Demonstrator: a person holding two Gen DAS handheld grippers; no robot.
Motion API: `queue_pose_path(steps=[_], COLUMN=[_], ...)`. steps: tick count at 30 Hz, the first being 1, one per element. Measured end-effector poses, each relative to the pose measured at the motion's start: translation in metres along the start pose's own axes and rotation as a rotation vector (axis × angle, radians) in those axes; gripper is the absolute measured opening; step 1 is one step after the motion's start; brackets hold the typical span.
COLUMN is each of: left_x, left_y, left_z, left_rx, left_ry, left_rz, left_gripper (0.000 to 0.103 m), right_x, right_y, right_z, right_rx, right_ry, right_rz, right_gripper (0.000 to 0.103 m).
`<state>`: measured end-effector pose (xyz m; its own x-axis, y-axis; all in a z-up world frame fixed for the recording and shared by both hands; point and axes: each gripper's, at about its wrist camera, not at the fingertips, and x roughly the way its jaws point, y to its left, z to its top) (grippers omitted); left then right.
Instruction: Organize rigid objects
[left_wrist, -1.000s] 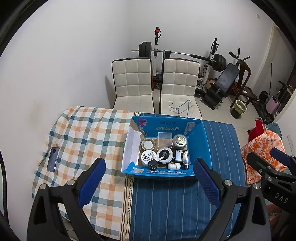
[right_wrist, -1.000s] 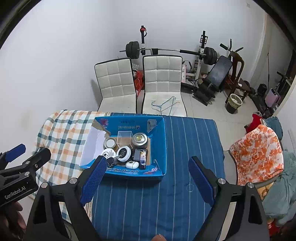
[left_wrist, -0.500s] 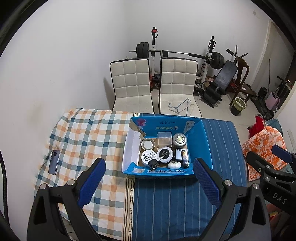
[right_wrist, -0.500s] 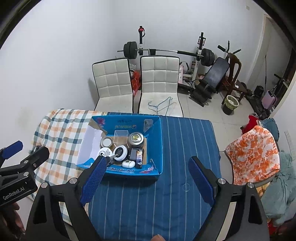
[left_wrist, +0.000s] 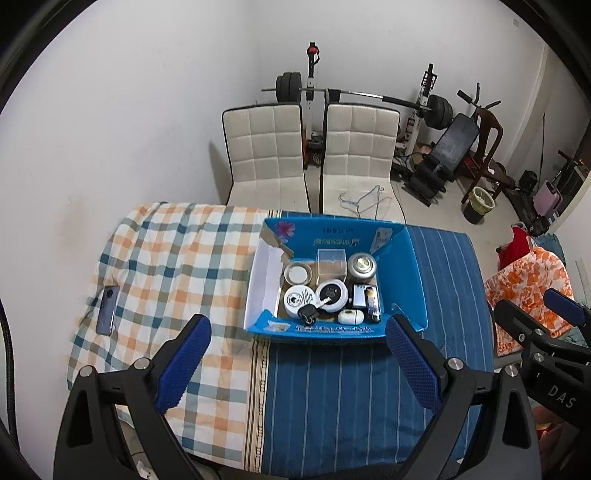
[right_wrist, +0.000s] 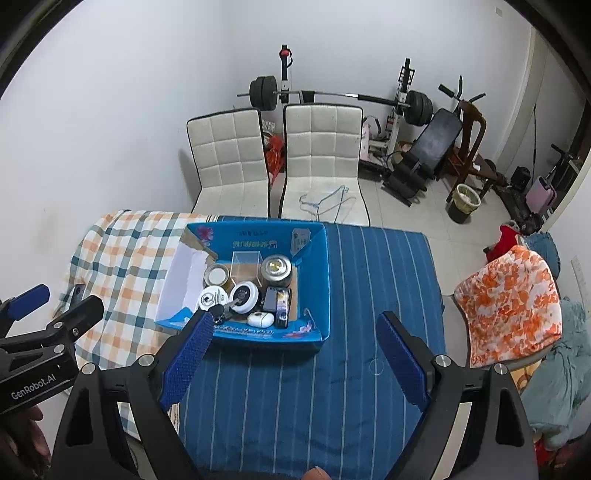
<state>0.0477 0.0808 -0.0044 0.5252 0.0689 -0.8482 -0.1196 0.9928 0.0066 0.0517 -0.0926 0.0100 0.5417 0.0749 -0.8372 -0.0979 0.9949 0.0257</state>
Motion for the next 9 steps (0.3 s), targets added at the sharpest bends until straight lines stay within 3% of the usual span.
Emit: queue_pose_path(steps=[9], left_x=[0.0038], left_y=[0.0024], left_z=[-0.0015], left_rx=[0.002], left_ry=[-0.010], left_rz=[0.014], left_gripper=[0.097], right_x=[0.0031], right_y=[-0.0022], right_z=[-0.0015], right_rx=[0.004], right_ry=[0.010], right_rz=[0.000], right_gripper=[0.092])
